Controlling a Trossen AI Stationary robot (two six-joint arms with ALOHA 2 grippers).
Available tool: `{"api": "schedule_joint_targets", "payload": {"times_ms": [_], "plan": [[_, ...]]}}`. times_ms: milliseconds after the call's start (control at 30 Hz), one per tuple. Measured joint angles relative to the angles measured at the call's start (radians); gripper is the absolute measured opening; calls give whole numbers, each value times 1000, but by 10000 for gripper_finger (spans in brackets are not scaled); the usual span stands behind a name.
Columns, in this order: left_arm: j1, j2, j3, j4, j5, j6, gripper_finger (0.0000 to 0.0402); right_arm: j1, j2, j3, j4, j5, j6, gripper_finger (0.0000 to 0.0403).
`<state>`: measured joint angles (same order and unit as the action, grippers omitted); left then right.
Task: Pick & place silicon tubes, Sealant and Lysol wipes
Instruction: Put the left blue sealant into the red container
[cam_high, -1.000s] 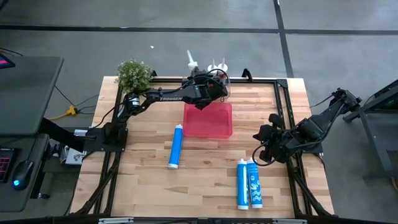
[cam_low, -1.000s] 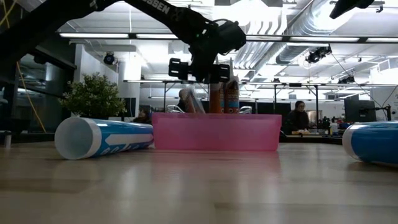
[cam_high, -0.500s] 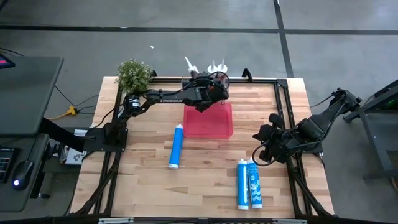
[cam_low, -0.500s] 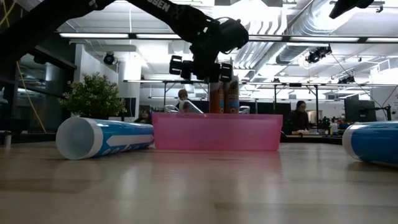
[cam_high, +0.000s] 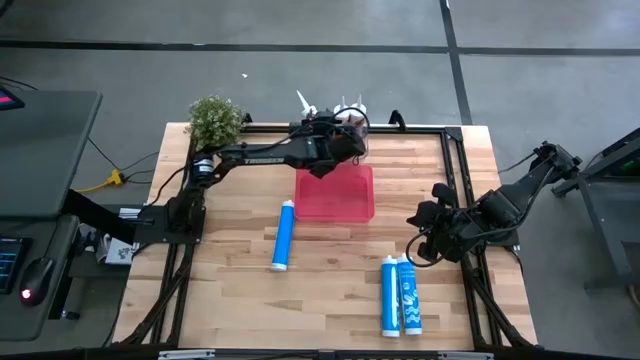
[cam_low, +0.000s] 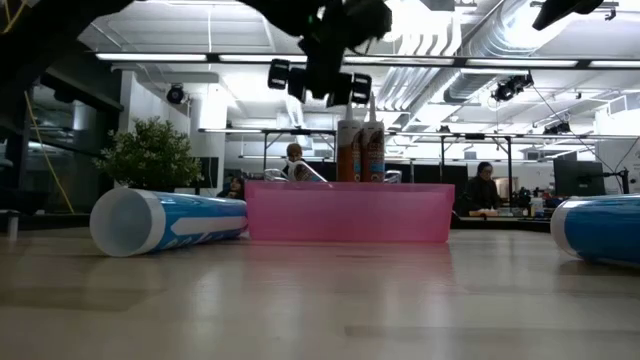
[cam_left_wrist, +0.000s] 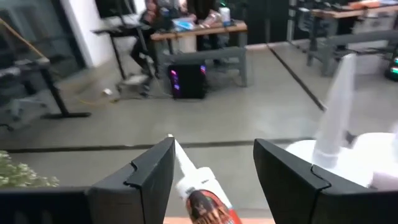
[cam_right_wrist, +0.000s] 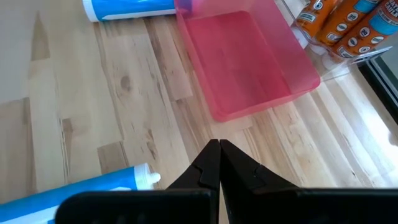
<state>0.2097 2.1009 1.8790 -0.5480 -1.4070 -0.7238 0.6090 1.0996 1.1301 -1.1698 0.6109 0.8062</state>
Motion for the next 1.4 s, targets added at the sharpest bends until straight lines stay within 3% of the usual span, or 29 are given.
{"api": "schedule_joint_targets", "payload": {"times_ms": [433, 700, 1033, 1200, 1400], "plan": [[-158, -201, -3, -107, 216, 69, 210, 0, -46, 0, 0, -56, -22, 0], [-306, -317, 5, -160, 238, 48, 210, 0, -121, 0, 1, -47, -75, 0], [-428, -383, -2, -342, 363, -180, 210, 0, -173, 0, 5, -45, -119, 0], [-428, -384, -1, -515, 589, -427, 210, 0, -188, 0, -5, -55, -119, 0], [-427, -357, -3, -643, 770, -575, 211, 0, -192, 0, -30, -67, -119, 0]]}}
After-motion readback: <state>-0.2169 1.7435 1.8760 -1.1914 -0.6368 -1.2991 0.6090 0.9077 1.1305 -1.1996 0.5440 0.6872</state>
